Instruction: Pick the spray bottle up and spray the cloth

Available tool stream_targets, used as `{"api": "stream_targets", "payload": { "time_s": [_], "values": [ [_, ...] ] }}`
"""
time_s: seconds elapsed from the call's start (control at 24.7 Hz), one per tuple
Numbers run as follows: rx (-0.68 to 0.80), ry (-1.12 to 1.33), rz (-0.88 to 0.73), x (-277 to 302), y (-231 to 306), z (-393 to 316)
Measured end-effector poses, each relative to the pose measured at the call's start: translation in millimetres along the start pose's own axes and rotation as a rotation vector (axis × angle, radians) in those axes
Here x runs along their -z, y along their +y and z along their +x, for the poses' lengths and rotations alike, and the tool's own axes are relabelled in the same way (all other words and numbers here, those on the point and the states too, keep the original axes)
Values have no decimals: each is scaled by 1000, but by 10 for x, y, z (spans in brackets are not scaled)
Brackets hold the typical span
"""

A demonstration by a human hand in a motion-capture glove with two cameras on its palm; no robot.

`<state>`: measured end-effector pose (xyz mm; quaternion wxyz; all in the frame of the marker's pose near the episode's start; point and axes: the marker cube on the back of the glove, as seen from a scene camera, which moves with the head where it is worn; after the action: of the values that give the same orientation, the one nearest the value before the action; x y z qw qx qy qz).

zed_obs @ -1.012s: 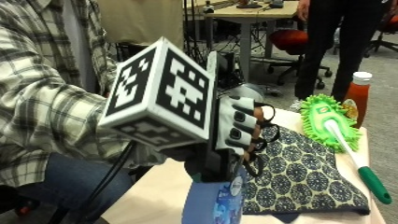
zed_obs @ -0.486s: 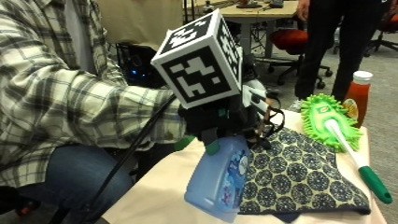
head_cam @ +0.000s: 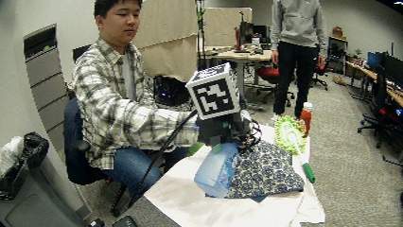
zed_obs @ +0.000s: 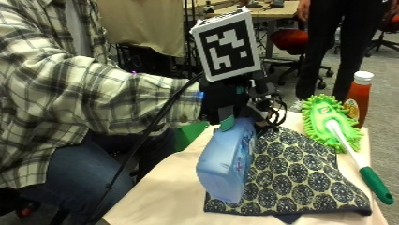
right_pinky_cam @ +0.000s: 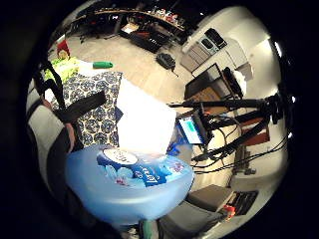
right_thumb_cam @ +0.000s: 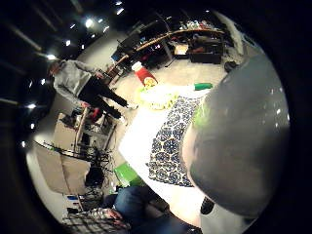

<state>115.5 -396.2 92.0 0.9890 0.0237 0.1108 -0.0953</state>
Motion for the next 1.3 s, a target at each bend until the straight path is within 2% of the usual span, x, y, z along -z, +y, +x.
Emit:
{"api": "stream_targets", "payload": {
  "time_s": [0.89, 1.3],
  "values": [
    [217, 339, -163, -389, 63, -401],
    [205, 321, -151, -357, 74, -426]
  ]
}}
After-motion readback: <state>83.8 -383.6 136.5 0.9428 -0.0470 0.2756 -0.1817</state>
